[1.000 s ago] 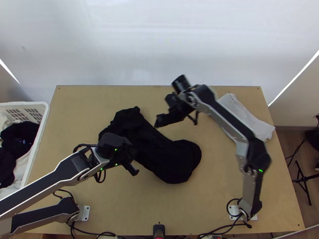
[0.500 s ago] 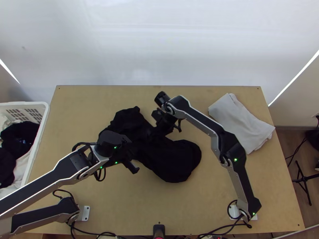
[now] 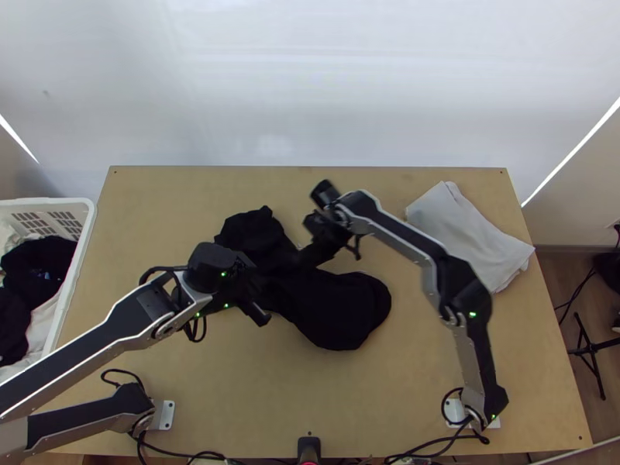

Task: Fold the t-shirt

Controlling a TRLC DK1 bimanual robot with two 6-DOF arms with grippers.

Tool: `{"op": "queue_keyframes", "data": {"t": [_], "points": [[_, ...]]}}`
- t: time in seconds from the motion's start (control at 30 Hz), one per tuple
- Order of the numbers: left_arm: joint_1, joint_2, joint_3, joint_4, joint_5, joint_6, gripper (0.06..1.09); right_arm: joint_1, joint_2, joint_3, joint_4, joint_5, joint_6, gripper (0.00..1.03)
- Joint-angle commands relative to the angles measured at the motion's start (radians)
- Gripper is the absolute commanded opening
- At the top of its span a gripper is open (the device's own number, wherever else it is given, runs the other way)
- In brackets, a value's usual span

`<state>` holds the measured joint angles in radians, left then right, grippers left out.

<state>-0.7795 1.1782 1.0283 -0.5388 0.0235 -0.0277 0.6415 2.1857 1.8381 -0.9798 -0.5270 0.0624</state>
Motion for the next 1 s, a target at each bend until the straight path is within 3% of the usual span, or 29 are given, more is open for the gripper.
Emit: {"op": "queue_keyframes", "data": {"t": [0.0, 0.2, 0.33, 0.37, 0.47, 0.5, 0.87, 0.97], "points": [[0.025, 0.014, 0.013, 0.008, 0.003, 0.014, 0.09, -0.128, -0.211, -0.226, 0.027, 0.009, 0.004, 0.03], [0.042, 0.020, 0.015, 0.033, 0.004, 0.017, 0.09, -0.166, -0.460, -0.556, 0.075, 0.012, 0.002, 0.03], [0.060, 0.029, 0.024, 0.037, 0.004, 0.032, 0.09, -0.192, -0.558, -0.665, 0.086, 0.013, 0.024, 0.03], [0.062, 0.031, 0.027, 0.037, 0.004, 0.034, 0.09, -0.195, -0.573, -0.671, 0.092, 0.025, 0.039, 0.11], [0.066, 0.034, 0.030, 0.037, 0.004, 0.041, 0.09, -0.189, -0.590, -0.631, 0.107, 0.090, 0.066, 0.72], [0.066, 0.035, 0.030, 0.037, 0.004, 0.043, 0.09, -0.183, -0.578, -0.597, 0.115, 0.124, 0.068, 0.77], [0.063, 0.038, 0.038, 0.037, 0.004, 0.038, 0.09, -0.221, -0.107, 0.047, 0.122, 0.153, 0.169, 0.77], [0.063, 0.037, 0.039, 0.036, 0.004, 0.035, 0.09, -0.218, 0.023, 0.185, 0.070, 0.151, 0.177, 0.67]]}}
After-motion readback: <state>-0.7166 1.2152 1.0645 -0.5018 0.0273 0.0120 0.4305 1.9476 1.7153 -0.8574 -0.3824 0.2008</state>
